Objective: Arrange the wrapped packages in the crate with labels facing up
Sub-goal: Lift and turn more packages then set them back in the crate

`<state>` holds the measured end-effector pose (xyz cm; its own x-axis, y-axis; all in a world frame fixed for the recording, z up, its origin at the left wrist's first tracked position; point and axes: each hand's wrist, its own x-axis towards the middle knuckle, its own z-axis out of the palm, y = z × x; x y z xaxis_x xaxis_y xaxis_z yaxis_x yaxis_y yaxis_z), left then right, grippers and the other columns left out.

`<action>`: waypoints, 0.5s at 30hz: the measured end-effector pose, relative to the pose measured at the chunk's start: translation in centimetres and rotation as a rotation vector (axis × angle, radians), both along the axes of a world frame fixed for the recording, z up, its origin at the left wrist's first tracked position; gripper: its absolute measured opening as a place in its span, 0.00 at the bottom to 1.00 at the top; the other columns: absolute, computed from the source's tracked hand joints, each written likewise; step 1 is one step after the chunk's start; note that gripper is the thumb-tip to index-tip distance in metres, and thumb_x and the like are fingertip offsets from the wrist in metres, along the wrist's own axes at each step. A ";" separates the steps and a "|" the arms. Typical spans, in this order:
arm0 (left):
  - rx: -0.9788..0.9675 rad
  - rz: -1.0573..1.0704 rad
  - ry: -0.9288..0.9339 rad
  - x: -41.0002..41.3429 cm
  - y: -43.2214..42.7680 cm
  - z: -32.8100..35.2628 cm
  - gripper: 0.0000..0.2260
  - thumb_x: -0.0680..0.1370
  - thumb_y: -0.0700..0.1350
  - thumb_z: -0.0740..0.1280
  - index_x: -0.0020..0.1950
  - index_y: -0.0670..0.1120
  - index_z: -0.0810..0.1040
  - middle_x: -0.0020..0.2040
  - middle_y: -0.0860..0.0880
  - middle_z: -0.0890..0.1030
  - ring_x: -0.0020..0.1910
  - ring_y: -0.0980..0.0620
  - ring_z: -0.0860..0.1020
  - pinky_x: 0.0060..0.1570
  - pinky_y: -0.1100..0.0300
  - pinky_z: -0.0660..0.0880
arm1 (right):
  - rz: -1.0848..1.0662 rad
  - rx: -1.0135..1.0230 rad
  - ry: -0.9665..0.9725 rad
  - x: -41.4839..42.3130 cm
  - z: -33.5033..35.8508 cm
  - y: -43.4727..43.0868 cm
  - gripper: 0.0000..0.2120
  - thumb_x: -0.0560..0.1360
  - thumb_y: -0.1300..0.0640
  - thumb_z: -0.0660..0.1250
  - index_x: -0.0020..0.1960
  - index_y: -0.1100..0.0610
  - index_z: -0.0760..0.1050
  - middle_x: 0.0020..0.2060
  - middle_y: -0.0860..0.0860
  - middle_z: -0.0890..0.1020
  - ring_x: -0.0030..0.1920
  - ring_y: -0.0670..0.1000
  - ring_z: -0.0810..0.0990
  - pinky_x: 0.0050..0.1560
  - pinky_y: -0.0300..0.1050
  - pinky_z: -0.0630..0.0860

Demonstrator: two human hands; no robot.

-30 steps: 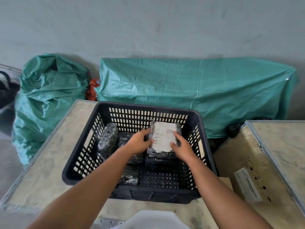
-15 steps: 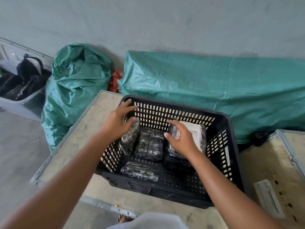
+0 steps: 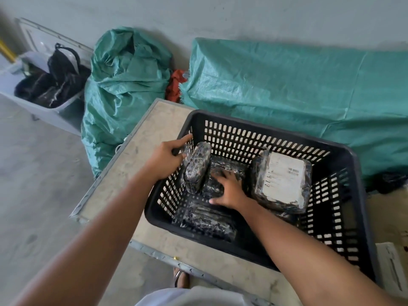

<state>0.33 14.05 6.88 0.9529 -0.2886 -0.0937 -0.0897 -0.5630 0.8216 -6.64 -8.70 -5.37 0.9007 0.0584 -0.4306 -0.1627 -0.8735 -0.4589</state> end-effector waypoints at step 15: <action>0.012 0.010 0.060 0.3 2.0 -1.1 0.27 0.82 0.35 0.64 0.76 0.59 0.71 0.24 0.65 0.75 0.23 0.58 0.61 0.24 0.65 0.64 | 0.180 -0.235 -0.002 0.0 -1.8 2.1 0.51 0.75 0.77 0.63 0.83 0.39 0.48 0.83 0.53 0.39 0.80 0.64 0.36 0.77 0.63 0.61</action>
